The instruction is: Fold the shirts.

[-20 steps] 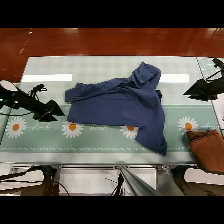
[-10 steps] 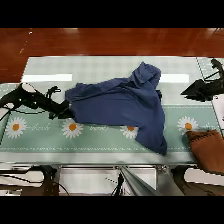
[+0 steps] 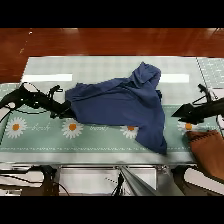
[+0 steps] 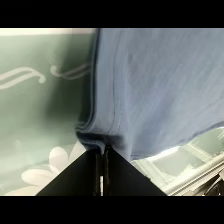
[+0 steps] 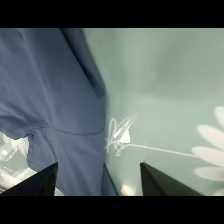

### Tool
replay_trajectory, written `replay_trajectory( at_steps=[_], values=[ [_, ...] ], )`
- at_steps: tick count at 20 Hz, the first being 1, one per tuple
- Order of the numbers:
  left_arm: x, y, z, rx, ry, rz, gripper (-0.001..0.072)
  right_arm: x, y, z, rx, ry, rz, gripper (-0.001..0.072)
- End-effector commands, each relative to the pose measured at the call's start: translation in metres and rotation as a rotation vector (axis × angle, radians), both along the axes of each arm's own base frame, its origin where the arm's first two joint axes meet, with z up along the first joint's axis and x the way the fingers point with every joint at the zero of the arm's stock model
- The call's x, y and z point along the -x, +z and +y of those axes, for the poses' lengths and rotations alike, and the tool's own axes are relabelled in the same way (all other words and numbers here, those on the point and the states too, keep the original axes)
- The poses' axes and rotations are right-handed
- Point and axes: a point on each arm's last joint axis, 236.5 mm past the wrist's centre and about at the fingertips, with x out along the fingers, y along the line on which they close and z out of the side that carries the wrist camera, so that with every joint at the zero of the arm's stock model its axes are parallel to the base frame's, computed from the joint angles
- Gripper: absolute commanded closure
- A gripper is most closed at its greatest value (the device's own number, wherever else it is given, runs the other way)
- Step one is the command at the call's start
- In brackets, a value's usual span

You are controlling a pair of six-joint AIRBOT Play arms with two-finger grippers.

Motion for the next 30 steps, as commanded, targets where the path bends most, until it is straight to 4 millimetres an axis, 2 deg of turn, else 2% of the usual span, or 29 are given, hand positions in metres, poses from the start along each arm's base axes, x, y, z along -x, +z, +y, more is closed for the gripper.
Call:
replay_trajectory(
  at_steps=[1,4,5,6,8,9,10,11,12,13,14,15,17,18,20,21,22,23,25,26,28,30],
  values=[
    [0.002,0.003,-0.002,0.01,-0.013,0.003,0.0685,0.007,-0.019,0.029,-0.076,-0.08,-0.006,0.0115],
    [0.002,0.007,-0.007,0.041,-0.031,-0.013,0.0686,0.007,-0.044,0.057,-0.025,-0.049,-0.023,0.0131],
    [0.0,0.008,-0.009,0.052,-0.034,-0.022,0.0686,0.0,-0.049,0.064,0.014,-0.04,-0.049,0.0208],
    [0.0,0.009,-0.01,0.057,-0.03,-0.023,0.0686,-0.01,-0.052,0.069,0.044,-0.06,-0.069,0.0316],
    [-0.002,0.012,-0.01,0.059,-0.043,-0.037,0.0686,-0.022,-0.052,0.076,0.065,-0.095,-0.087,0.0624],
    [-0.006,0.019,-0.01,0.061,-0.058,-0.066,0.0686,-0.025,-0.045,0.077,0.055,-0.083,-0.093,0.0683],
    [-0.015,0.028,-0.008,0.052,-0.056,-0.108,0.0687,-0.029,-0.031,0.078,0.046,-0.05,-0.121,0.0684],
    [-0.027,0.046,-0.007,0.043,-0.054,-0.176,0.0687,-0.036,-0.011,0.076,0.044,-0.01,-0.174,0.0684],
    [-0.039,0.07,-0.005,0.034,-0.059,-0.252,0.0687,-0.048,0.02,0.073,0.048,0.026,-0.26,0.0684],
    [-0.052,0.103,-0.004,0.022,-0.067,-0.351,0.0687,-0.061,0.054,0.067,0.069,0.046,-0.36,0.0684],
    [-0.064,0.145,-0.003,0.006,-0.071,-0.475,0.0687,-0.076,0.098,0.059,0.104,0.04,-0.486,0.0684],
    [-0.073,0.19,-0.002,-0.012,-0.074,-0.604,0.0687,-0.088,0.145,0.052,0.142,0.024,-0.618,0.0684],
    [-0.074,0.304,-0.002,-0.059,-0.072,-0.918,0.0687,-0.098,0.258,0.044,0.226,-0.008,-0.912,0.0685],
    [-0.064,0.37,-0.001,-0.088,-0.06,-1.1,0.0687,-0.093,0.309,0.045,0.253,-0.013,-1.036,0.0686],
    [-0.026,0.487,0.0,-0.139,-0.014,-1.436,0.0687,-0.071,0.404,0.049,0.317,-0.023,-1.265,0.0686],
    [0.002,0.54,0.002,-0.176,0.013,-1.595,0.0688,-0.057,0.444,0.049,0.347,-0.04,-1.36,0.0686],
    [0.032,0.581,0.005,-0.218,0.035,-1.719,0.0688,-0.042,0.482,0.049,0.376,-0.063,-1.442,0.0686],
    [0.058,0.607,0.011,-0.261,0.068,-1.788,0.0689,-0.026,0.513,0.048,0.404,-0.088,-1.504,0.0686],
    [0.102,0.638,0.021,-0.318,0.134,-1.853,0.0689,0.001,0.557,0.046,0.452,-0.132,-1.598,0.0687],
    [0.121,0.644,0.022,-0.341,0.137,-1.87,0.0689,0.016,0.575,0.046,0.473,-0.148,-1.635,0.0687],
    [0.156,0.649,0.022,-0.381,0.123,-1.883,0.0689,0.044,0.598,0.048,0.518,-0.152,-1.684,0.0687],
    [0.181,0.646,0.026,-0.413,0.136,-1.862,0.0689,0.068,0.608,0.057,0.54,-0.118,-1.709,0.0687]
  ],
)
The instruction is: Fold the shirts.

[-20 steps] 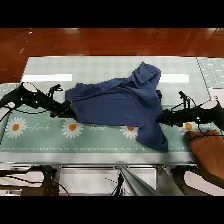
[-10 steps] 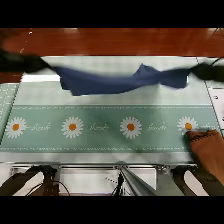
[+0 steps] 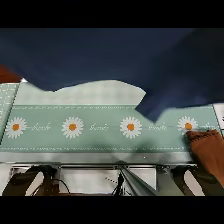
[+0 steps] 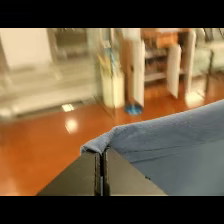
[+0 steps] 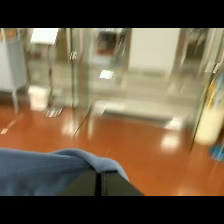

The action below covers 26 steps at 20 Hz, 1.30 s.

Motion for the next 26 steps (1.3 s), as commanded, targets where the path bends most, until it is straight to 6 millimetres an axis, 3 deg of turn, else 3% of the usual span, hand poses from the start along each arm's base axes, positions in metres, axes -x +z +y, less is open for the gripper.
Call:
replay_trajectory(
  at_steps=[1,3,6,8,11,13,15,17,20,23,26],
  values=[
    [0.057,0.004,0.01,-0.021,0.076,-0.013,0.0689,0.049,0.028,0.009,0.046,-0.02,-0.06,0.0686],
    [0.068,-0.007,0.013,-0.033,0.096,0.031,0.0689,0.058,0.022,0.012,0.027,-0.013,-0.025,0.0687],
    [0.057,-0.058,0.051,-0.048,0.249,0.252,0.0689,0.046,-0.019,-0.002,0.041,-0.061,0.152,0.0688],
    [0.046,-0.099,0.064,-0.059,0.293,0.425,0.0689,0.031,-0.072,-0.003,0.061,-0.029,0.386,0.0687],
    [0.013,-0.149,0.064,-0.05,0.272,0.615,0.0689,0.007,-0.146,-0.001,0.051,0.073,0.748,0.0687],
    [-0.018,-0.19,0.067,-0.056,0.264,0.77,0.0689,-0.029,-0.167,0.001,0.0,0.13,0.832,0.0687],
    [-0.049,-0.229,0.07,-0.058,0.257,0.893,0.0688,-0.074,-0.201,-0.009,-0.052,0.142,0.936,0.0687],
    [-0.094,-0.262,0.074,-0.05,0.255,0.95,0.0687,-0.117,-0.236,-0.018,-0.101,0.147,1.019,0.0687],
    [-0.16,-0.306,0.082,-0.028,0.264,1.01,0.0687,-0.197,-0.28,-0.032,-0.19,0.115,1.018,0.0686],
    [-0.214,-0.359,0.088,-0.019,0.268,1.108,0.0687,-0.263,-0.326,-0.025,-0.243,0.105,1.001,0.0686],
    [-0.246,-0.417,0.089,-0.017,0.26,1.224,0.0686,-0.309,-0.382,-0.009,-0.274,0.105,1.023,0.0685]
  ],
)
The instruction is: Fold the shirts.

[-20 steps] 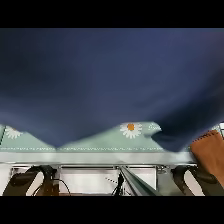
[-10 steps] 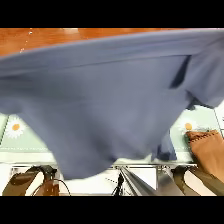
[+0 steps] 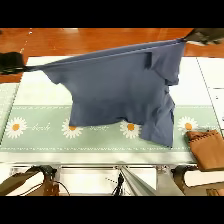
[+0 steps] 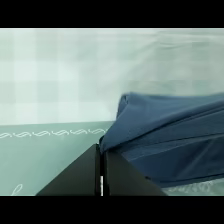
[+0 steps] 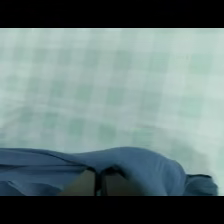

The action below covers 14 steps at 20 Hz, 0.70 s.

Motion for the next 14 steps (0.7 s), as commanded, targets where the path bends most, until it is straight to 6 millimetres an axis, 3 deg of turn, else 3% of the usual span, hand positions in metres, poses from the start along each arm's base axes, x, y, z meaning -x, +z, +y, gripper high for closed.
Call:
replay_trajectory(
  at_steps=[1,3,6,9,10,11,12,13,14],
  values=[
    [-0.041,-0.072,0.001,0.028,0.007,0.121,0.0687,-0.06,-0.066,0.013,-0.033,-0.039,0.008,0.0685],
    [-0.051,-0.104,-0.003,0.059,0.007,0.182,0.0687,-0.071,-0.106,0.02,-0.036,-0.035,0.066,0.0684],
    [-0.063,-0.143,-0.018,0.143,0.007,0.25,0.0686,-0.066,-0.163,0.021,-0.03,-0.017,0.199,0.0684],
    [-0.069,-0.175,-0.041,0.26,0.01,0.32,0.0685,-0.061,-0.19,0.017,-0.009,-0.006,0.261,0.0678],
    [-0.071,-0.18,-0.053,0.322,0.011,0.338,0.0684,-0.062,-0.189,0.019,-0.015,-0.005,0.258,0.0577],
    [-0.072,-0.182,-0.069,0.403,0.009,0.358,0.0654,-0.061,-0.186,0.022,-0.024,0.012,0.249,0.0392],
    [-0.073,-0.18,-0.083,0.474,0.003,0.368,0.0524,-0.057,-0.182,0.025,-0.028,0.046,0.248,0.0332],
    [-0.073,-0.177,-0.088,0.499,-0.018,0.367,0.0386,-0.048,-0.177,0.024,-0.022,0.073,0.264,0.0332],
    [-0.068,-0.175,-0.087,0.488,-0.03,0.38,0.0304,-0.036,-0.171,0.019,-0.003,0.104,0.283,0.0331]
  ],
)
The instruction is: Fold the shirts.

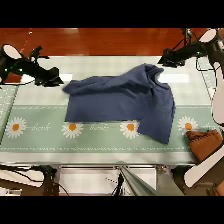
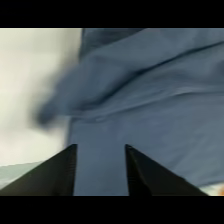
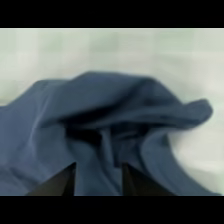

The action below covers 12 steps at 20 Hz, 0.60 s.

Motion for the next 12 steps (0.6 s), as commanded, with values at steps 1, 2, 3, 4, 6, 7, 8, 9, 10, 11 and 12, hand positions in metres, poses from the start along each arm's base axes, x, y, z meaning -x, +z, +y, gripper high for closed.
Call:
replay_trajectory(
  at_steps=[1,2,3,4,6,7,8,9,10,11,12],
  values=[
    [0.012,0.001,-0.017,0.096,-0.037,0.063,0.0297,0.035,0.01,-0.012,0.041,0.112,0.065,0.0328],
    [0.027,0.0,-0.003,0.038,-0.07,0.111,0.0287,0.054,0.013,-0.038,0.134,0.138,0.106,0.0327],
    [0.044,-0.002,0.012,-0.015,-0.112,0.157,0.0264,0.066,0.02,-0.068,0.181,0.079,0.144,0.0326],
    [0.063,-0.002,0.026,-0.063,-0.157,0.217,0.0263,0.076,0.028,-0.089,0.179,0.034,0.159,0.0325],
    [0.094,-0.004,0.035,-0.062,-0.199,0.308,0.0256,0.104,0.036,-0.129,0.141,-0.051,0.205,0.0202],
    [0.105,-0.009,0.033,-0.04,-0.198,0.331,0.0256,0.116,0.036,-0.139,0.086,-0.089,0.216,0.0194],
    [0.116,-0.017,0.028,-0.013,-0.204,0.353,0.0256,0.129,0.035,-0.146,0.016,-0.12,0.225,0.0167],
    [0.127,-0.026,0.022,0.016,-0.206,0.376,0.0251,0.14,0.032,-0.151,-0.045,-0.148,0.221,0.0167],
    [0.137,-0.035,0.014,0.05,-0.197,0.403,0.018,0.148,0.029,-0.156,-0.102,-0.186,0.206,0.0168],
    [0.144,-0.043,0.007,0.084,-0.2,0.418,0.0116,0.155,0.026,-0.159,-0.14,-0.209,0.186,0.0168],
    [0.151,-0.051,0.002,0.106,-0.196,0.431,0.0103,0.163,0.023,-0.162,-0.163,-0.226,0.167,0.0169]
  ],
)
